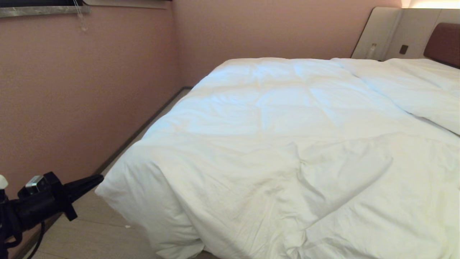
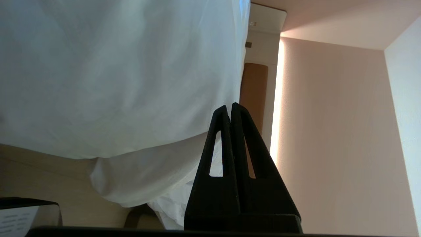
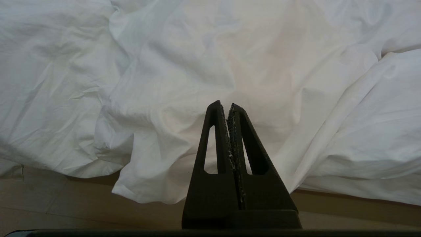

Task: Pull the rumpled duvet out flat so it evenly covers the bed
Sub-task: Flatten the corners of the folded blanket

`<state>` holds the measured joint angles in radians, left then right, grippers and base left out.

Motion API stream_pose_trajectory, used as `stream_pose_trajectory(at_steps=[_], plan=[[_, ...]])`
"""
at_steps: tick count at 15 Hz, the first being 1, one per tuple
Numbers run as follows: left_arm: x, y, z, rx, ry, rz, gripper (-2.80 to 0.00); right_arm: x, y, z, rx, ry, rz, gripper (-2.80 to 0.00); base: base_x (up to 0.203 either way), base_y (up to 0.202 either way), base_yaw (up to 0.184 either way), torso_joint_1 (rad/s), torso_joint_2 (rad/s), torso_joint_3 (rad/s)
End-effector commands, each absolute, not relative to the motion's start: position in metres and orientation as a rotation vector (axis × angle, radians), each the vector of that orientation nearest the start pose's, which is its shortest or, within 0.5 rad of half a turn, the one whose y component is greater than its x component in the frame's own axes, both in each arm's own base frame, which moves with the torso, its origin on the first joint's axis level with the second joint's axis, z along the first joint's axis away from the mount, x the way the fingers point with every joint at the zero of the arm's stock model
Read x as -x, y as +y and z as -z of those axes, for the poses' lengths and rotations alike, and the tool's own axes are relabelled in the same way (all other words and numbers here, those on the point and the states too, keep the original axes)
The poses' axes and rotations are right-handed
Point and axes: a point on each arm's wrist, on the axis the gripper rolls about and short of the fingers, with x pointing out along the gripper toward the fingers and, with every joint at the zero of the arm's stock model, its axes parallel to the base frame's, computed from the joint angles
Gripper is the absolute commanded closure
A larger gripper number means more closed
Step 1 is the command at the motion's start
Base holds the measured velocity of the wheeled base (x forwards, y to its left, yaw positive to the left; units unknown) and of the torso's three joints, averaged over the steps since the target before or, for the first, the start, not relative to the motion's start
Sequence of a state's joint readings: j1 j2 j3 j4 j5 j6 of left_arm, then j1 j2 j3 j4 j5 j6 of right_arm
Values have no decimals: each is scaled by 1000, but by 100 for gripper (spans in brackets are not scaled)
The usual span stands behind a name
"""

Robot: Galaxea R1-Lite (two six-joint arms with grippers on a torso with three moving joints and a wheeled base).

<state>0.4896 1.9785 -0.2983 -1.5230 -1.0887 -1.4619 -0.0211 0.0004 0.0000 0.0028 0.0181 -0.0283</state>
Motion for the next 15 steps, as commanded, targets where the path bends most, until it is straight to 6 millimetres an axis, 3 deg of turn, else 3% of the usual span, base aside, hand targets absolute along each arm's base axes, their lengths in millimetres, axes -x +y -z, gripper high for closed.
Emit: stream_pose_trajectory(at_steps=[1,2,7,10,12,15], plan=[[-245,105,-82,1502,525,439,0,23,1,-75,29,3,3,0,0,0,0,0,0,0],[-246,106,-83,1481,513,444,-280,23,1,-75,29,3,3,0,0,0,0,0,0,0],[-238,107,-86,1296,443,467,-280,23,1,-75,29,3,3,0,0,0,0,0,0,0],[-221,98,-101,1176,392,495,-280,23,1,-75,29,3,3,0,0,0,0,0,0,0],[-216,95,-100,1105,376,504,-280,23,1,-75,29,3,4,0,0,0,0,0,0,0],[-208,91,-95,828,310,533,-280,23,1,-75,29,3,3,0,0,0,0,0,0,0]])
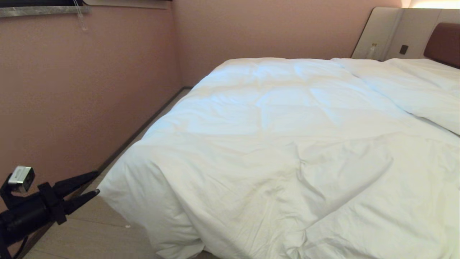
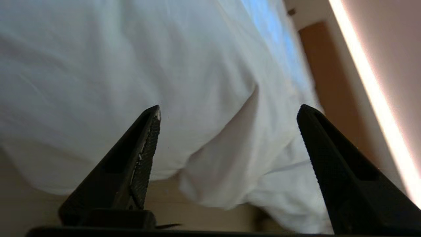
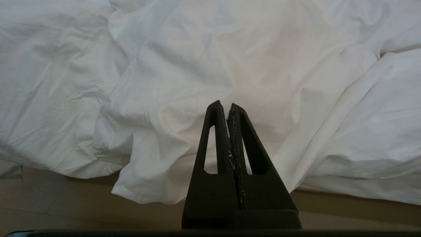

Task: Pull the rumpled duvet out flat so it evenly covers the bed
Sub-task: Flatten the corners of the folded blanket

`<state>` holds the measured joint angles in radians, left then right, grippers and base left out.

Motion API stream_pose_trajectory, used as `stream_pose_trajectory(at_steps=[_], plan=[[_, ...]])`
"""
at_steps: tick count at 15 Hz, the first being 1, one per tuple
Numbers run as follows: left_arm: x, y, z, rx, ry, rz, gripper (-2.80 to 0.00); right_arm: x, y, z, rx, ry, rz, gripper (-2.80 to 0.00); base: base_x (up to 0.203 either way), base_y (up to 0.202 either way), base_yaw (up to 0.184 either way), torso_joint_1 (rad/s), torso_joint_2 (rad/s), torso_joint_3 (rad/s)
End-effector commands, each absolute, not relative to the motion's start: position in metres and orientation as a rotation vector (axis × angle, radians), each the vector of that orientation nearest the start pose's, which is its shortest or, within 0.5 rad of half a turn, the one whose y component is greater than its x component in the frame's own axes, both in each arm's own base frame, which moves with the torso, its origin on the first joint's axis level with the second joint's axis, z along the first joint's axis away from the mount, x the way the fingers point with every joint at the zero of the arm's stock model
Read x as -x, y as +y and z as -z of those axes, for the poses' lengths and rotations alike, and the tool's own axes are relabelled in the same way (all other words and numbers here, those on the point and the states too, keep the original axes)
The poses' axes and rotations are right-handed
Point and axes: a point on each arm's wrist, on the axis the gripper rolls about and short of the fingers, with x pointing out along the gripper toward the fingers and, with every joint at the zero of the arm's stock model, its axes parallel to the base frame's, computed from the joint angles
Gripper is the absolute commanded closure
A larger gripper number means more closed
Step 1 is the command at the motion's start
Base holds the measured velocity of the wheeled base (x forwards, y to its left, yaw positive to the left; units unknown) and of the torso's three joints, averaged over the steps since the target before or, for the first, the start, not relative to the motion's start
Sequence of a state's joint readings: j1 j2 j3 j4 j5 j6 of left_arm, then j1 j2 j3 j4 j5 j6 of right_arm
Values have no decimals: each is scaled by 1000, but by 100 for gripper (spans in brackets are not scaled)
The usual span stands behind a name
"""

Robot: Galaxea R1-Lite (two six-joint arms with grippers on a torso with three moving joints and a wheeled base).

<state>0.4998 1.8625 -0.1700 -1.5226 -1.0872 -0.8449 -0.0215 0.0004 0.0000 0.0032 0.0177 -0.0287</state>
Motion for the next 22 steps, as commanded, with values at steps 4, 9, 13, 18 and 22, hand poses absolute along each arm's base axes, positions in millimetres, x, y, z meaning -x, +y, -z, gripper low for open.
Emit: stream_pose_trajectory(at_steps=[4,9,13,18,22], plan=[[-205,89,-58,522,312,530,-280,23,1,-75,29,3,3,0,0,0,0,0,0,0],[-211,81,-33,343,355,466,-280,23,1,-75,29,3,3,0,0,0,0,0,0,0],[-218,79,-30,326,360,445,-280,23,1,-75,29,3,3,0,0,0,0,0,0,0],[-228,77,-6,269,423,410,-280,23,1,-75,29,3,3,0,0,0,0,0,0,0],[-241,68,7,249,460,392,-280,23,1,-75,29,3,3,0,0,0,0,0,0,0]])
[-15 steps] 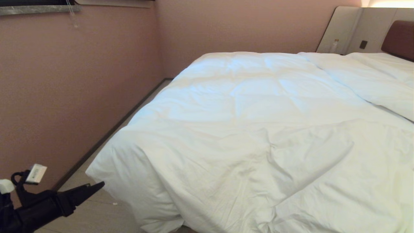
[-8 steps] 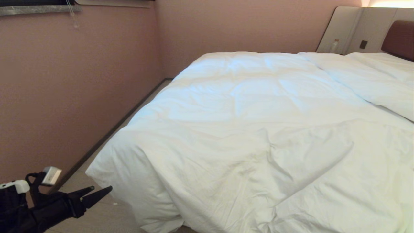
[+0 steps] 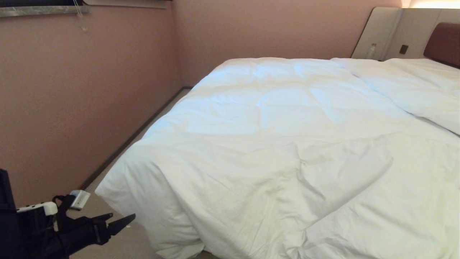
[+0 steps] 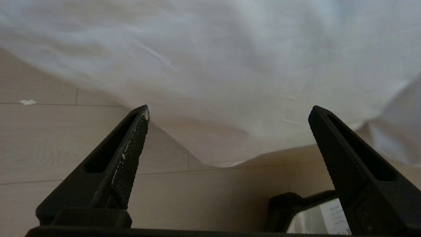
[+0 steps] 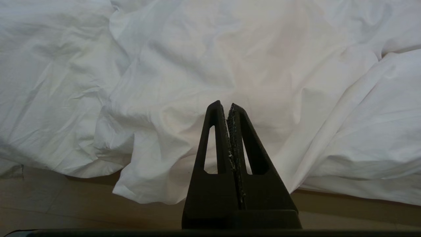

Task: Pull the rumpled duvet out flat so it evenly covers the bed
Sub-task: Flatten the corners of the folded blanket

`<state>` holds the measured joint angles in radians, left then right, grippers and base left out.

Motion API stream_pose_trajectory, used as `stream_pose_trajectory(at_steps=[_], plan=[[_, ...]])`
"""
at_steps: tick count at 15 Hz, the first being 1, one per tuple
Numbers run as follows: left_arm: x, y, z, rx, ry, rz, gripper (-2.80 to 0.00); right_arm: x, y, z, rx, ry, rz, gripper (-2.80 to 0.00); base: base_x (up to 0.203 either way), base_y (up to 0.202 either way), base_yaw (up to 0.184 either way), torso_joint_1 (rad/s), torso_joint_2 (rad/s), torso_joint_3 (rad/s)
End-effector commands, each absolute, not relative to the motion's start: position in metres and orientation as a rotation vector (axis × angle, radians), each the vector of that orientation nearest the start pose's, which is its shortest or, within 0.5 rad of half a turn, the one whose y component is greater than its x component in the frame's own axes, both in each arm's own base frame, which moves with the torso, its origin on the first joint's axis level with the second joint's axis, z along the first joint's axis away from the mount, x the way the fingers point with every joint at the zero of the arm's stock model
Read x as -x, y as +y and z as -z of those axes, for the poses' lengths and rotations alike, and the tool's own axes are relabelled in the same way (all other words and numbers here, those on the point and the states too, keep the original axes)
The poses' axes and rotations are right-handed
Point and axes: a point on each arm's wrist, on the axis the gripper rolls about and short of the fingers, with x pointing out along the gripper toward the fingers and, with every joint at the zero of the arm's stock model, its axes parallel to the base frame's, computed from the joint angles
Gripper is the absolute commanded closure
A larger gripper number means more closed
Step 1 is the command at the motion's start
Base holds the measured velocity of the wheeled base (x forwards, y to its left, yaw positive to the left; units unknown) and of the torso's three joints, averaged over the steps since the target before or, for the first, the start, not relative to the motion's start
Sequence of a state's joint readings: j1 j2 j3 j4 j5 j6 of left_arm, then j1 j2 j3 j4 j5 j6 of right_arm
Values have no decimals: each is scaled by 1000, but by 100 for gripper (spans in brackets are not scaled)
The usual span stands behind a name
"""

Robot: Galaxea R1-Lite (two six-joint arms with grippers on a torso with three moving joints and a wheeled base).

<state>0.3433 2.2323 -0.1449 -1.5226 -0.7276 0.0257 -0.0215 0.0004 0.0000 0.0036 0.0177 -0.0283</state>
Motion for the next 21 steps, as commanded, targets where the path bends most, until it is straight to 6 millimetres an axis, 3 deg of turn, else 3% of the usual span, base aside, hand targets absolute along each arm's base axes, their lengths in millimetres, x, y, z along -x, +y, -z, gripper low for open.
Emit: stream_pose_trajectory(at_steps=[1,12,21], plan=[[-245,68,8,243,458,381,-280,23,1,-75,29,3,3,0,0,0,0,0,0,0],[-293,43,10,220,385,463,-280,23,1,-75,29,3,3,0,0,0,0,0,0,0],[-320,21,32,146,385,436,-280,23,1,-75,29,3,3,0,0,0,0,0,0,0]])
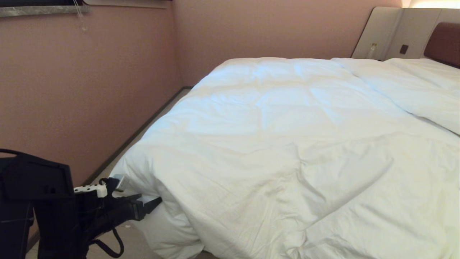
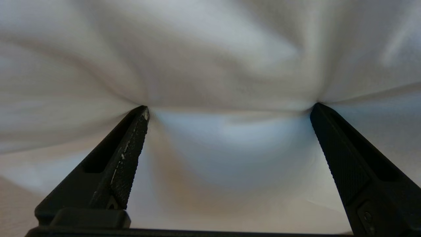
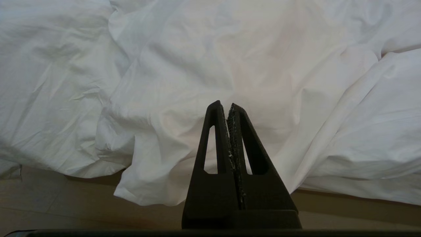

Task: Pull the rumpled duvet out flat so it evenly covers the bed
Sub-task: Flatten the corners of the folded blanket

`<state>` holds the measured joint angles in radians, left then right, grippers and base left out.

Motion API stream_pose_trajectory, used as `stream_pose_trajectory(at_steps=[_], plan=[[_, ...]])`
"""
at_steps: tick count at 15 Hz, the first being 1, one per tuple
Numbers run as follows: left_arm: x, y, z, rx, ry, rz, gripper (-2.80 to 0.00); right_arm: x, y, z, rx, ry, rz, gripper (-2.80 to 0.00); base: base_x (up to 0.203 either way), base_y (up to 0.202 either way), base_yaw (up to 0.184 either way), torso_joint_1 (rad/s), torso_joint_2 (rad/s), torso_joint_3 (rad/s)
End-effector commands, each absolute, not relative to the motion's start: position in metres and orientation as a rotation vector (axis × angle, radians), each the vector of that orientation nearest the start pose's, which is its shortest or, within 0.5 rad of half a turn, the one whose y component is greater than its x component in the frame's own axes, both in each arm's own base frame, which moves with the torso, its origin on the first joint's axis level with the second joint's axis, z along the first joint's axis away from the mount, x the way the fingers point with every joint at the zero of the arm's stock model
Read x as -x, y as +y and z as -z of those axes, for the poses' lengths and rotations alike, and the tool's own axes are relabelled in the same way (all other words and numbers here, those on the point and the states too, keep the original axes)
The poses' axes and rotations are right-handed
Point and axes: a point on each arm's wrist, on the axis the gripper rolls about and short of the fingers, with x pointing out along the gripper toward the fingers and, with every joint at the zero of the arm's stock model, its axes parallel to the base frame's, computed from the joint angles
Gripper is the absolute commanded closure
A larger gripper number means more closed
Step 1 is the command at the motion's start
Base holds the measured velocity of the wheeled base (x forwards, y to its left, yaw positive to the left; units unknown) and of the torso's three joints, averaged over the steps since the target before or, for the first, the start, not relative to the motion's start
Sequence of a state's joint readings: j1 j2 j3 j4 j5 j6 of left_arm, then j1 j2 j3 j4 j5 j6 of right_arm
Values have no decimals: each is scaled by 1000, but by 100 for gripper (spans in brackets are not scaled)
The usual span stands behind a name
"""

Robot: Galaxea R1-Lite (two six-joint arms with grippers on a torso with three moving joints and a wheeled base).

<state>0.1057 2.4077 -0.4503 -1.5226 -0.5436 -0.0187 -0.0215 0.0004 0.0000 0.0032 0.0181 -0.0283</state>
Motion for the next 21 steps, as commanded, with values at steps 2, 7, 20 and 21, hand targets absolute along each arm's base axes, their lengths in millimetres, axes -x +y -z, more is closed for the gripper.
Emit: stream_pose_trajectory(at_steps=[2,7,20,21], plan=[[-322,19,34,141,385,436,0,23,1,-75,29,3,3,0,0,0,0,0,0,0],[-323,17,32,130,378,411,0,23,1,-75,29,3,3,0,0,0,0,0,0,0],[-242,16,-22,110,419,395,0,23,1,-75,29,3,3,0,0,0,0,0,0,0],[-234,17,-20,68,437,390,0,23,1,-75,29,3,3,0,0,0,0,0,0,0]])
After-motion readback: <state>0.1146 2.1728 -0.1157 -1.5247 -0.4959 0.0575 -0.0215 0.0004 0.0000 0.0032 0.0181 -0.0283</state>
